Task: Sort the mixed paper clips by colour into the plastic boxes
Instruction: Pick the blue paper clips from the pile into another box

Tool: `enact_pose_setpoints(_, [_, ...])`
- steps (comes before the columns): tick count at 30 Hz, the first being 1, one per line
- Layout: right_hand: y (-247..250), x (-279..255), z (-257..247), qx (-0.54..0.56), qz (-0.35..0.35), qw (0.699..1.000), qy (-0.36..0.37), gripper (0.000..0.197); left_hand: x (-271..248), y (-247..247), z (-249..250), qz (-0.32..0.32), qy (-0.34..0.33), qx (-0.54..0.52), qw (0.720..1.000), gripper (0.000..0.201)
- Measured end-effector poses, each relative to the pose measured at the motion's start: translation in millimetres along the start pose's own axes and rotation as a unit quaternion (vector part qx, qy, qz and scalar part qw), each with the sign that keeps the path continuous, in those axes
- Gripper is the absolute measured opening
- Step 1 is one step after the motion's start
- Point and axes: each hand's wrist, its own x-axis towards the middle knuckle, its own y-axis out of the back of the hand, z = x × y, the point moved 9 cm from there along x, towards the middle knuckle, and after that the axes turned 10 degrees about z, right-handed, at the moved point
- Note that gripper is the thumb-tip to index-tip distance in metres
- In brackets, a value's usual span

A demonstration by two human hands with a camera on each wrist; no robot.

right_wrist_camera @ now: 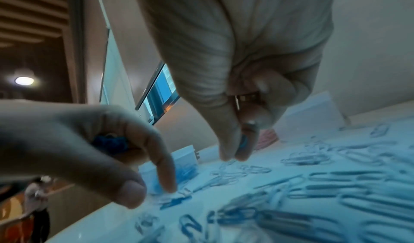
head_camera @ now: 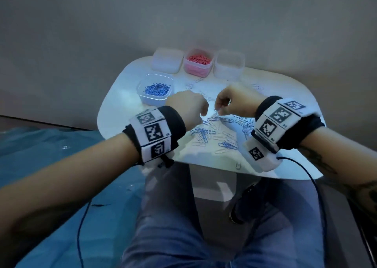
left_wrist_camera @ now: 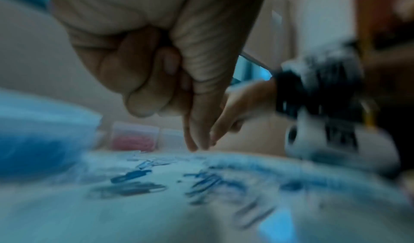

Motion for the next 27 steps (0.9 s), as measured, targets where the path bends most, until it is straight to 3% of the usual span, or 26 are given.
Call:
enact_pose_setpoints(6, [-14.1,-7.9,-8.4,-0.102,-0.004,0.995,0.018,0.013,17.5,-17.1,10.6,-0.08,-0.014,0.021,0.996,0.015])
enact_pose_setpoints(9, [-19.5,-3.6,-16.9,-0.178,-0.012,0.983,0.047,0.019,18.0,-25.3,3.9,-0.138,0.01,0.009,0.99,0.02])
enact_pose_setpoints(12, [-23.8,-3.4,-13.1,-0.184,-0.049,0.981,0.041,0.02,16.7,-30.8,-4.4,-0.182,0.037,-0.024,0.982,0.017])
enact_pose_setpoints(15, [-21.9,-5.6,-7.3,-0.17,-0.048,0.984,0.027,0.021,13.9,-26.7,-12.2,-0.181,0.078,-0.066,0.978,0.017])
enact_pose_setpoints(18, [-12.5,-9.5,2.4,-0.091,-0.035,0.995,-0.016,0.024,9.2,-21.2,-19.3,-0.154,0.16,-0.216,0.951,0.021])
enact_pose_setpoints(20, [-3.7,-13.1,8.1,-0.031,-0.026,0.999,-0.031,0.023,3.4,-18.4,-22.2,-0.123,0.215,-0.339,0.908,0.027])
enact_pose_setpoints(23, [9.9,-22.4,13.9,0.037,-0.018,0.998,-0.048,0.013,-6.7,-22.4,-13.9,-0.111,0.261,-0.515,0.809,0.034])
enact_pose_setpoints(25, [19.2,-30.1,15.5,0.116,-0.015,0.991,-0.071,0.012,-9.8,-23.5,-2.2,-0.101,0.27,-0.64,0.712,0.038])
enact_pose_setpoints(27, [29.4,-38.8,12.9,0.214,-0.015,0.972,-0.093,0.016,-9.8,-21.4,9.2,-0.079,0.273,-0.751,0.596,0.035])
